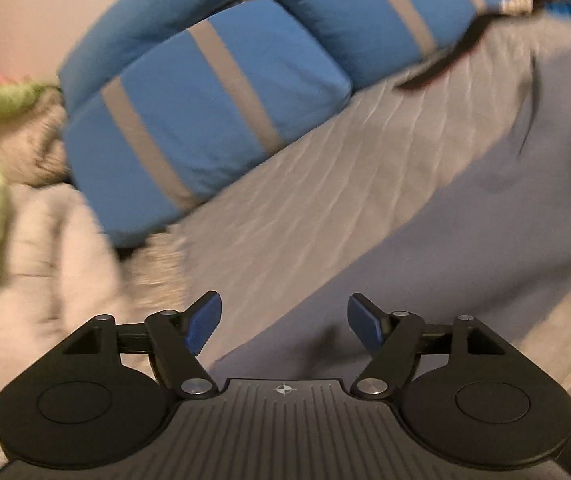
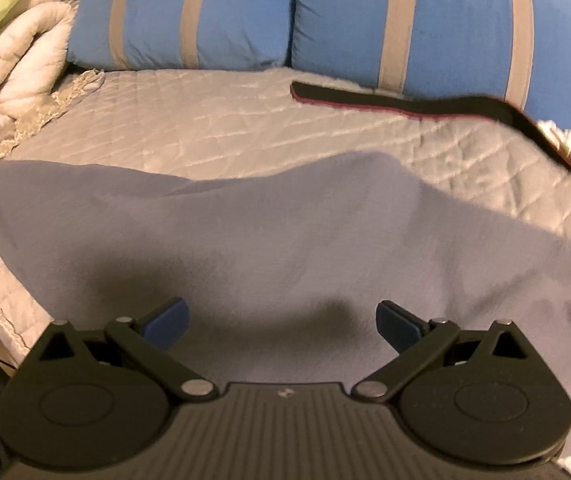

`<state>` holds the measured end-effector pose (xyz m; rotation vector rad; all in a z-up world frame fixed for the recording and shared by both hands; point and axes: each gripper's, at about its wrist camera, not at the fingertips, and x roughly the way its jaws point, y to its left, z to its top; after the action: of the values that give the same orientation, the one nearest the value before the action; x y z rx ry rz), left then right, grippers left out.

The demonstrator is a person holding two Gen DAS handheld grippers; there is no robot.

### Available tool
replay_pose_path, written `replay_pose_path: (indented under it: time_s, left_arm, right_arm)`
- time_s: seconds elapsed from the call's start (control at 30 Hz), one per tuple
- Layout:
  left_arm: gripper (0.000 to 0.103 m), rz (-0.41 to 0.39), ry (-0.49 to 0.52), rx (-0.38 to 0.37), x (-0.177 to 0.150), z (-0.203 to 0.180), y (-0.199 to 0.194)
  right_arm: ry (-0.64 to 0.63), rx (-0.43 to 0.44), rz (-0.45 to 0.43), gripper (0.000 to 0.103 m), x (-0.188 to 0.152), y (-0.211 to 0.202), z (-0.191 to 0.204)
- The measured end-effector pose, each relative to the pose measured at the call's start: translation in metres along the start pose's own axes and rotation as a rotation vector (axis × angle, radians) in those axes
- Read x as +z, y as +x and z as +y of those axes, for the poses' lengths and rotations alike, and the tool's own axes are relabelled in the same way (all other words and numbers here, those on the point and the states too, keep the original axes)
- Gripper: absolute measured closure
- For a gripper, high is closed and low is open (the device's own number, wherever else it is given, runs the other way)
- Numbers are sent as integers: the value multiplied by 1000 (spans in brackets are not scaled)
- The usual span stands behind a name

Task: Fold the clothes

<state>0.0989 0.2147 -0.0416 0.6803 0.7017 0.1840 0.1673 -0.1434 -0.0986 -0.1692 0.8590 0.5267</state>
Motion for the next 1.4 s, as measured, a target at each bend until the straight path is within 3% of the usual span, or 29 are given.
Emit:
replay_pose_path:
  time_s: [0.23,0.53,0.67,0.73,0.97,1.07,1.17,1.23,1.4]
  left_arm:
    - [34,97,53,37,-43,4,16]
    - [34,127,-165,0,-80,45,26]
    - [34,126,-181,23,-84,53,27]
    - [34,123,-153,56,-86,54,28]
    - [36,138,143,238,-93,27,39]
    - [46,135,256,286,-95,14,45]
    - [69,134,346,325,-95,5,53]
    - [95,130,388,324,-95,3,53]
    - [100,84,368,308,-86,17,40]
  right_arm:
    - [45,-12,44,0,-5,7,-6]
    - [30,-14,51,0,-6,7,-5]
    - [-7,-19,31,0,-5,5,0]
    - [-31,-20,19,0,-5,4,4]
    - [-115,-23,-21,0,-4,1,19]
    - [-123,-18,-23,0,-4,1,20]
    - [-129,-13,-23,0,-4,1,21]
    - [-155,-14,-38,0,-5,-1,24]
    - [-270,-6,-98,0,-11,-7,42]
